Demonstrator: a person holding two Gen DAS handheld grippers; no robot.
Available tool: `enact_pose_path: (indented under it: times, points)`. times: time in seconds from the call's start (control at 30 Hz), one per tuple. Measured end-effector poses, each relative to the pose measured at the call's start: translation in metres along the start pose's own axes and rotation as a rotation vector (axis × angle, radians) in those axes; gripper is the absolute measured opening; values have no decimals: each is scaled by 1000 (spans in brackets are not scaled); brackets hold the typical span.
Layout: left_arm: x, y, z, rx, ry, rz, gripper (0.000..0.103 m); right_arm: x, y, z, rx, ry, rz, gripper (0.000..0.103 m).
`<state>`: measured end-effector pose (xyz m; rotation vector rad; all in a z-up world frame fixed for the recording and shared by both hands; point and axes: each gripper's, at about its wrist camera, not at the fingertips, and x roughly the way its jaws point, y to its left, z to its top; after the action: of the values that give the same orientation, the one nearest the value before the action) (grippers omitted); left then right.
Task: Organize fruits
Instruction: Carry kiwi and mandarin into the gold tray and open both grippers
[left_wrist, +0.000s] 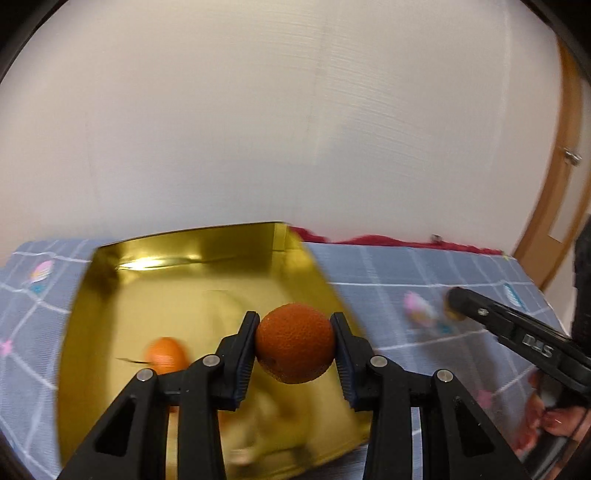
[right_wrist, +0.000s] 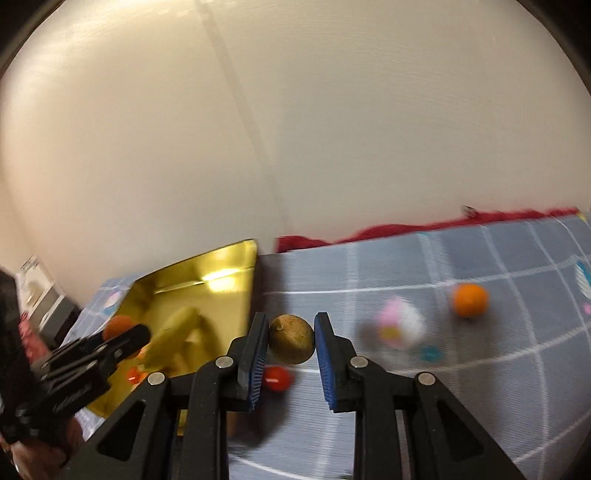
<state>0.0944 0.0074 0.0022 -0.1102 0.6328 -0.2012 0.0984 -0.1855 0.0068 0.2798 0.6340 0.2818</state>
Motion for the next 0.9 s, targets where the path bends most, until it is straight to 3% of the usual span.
enact_pose_path:
  times: [0.2, 0.47, 0.83, 0.9]
  points:
    - [0, 59, -6, -71, 17, 88, 39, 24, 45, -8, -96, 40, 89, 26]
    - [13, 117, -25, -237, 106, 125, 39, 61, 73, -16, -160, 111, 63, 26]
    - [10, 134, -31, -259, 135, 159, 40, 86, 75, -22, -172, 185, 30, 27]
    - [12, 135, -32, -260, 145, 168, 40, 85, 76, -22, -176, 180, 27, 32]
